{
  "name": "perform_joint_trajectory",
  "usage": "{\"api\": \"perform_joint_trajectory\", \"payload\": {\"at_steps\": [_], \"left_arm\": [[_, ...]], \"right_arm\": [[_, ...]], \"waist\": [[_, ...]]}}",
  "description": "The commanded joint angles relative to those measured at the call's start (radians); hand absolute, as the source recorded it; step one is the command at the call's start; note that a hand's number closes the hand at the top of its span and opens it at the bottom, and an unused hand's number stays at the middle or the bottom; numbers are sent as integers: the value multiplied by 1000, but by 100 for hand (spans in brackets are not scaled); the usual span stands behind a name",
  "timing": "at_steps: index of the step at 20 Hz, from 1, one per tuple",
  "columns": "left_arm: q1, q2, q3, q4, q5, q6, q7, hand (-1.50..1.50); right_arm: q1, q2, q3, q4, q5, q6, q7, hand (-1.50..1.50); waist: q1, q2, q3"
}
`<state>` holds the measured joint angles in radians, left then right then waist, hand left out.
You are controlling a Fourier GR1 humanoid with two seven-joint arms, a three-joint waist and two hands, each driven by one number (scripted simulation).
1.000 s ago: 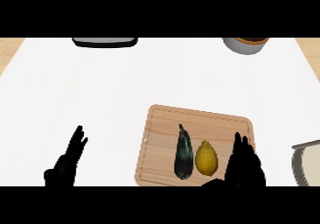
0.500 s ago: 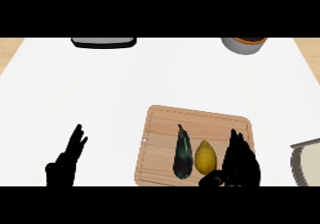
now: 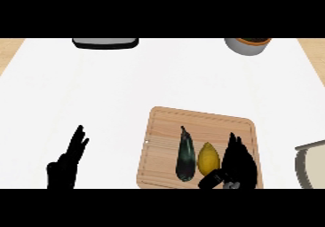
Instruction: Pick the lemon from the cutting board and place it in the tiered basket
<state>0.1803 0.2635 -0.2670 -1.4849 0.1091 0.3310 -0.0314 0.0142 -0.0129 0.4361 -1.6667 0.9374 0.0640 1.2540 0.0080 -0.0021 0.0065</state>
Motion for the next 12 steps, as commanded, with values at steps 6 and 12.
{"api": "perform_joint_trajectory", "payload": {"at_steps": [6, 12], "left_arm": [[-80, -24, 22, 60, 1, 0, 28, 0], [-115, -38, 35, 70, -13, 16, 68, 0]], "right_arm": [[-79, 12, 55, 105, -28, -61, 234, 150], [-157, 12, 51, 166, 46, -35, 158, 150]], "waist": [[-6, 5, -7], [-7, 4, -7]]}}
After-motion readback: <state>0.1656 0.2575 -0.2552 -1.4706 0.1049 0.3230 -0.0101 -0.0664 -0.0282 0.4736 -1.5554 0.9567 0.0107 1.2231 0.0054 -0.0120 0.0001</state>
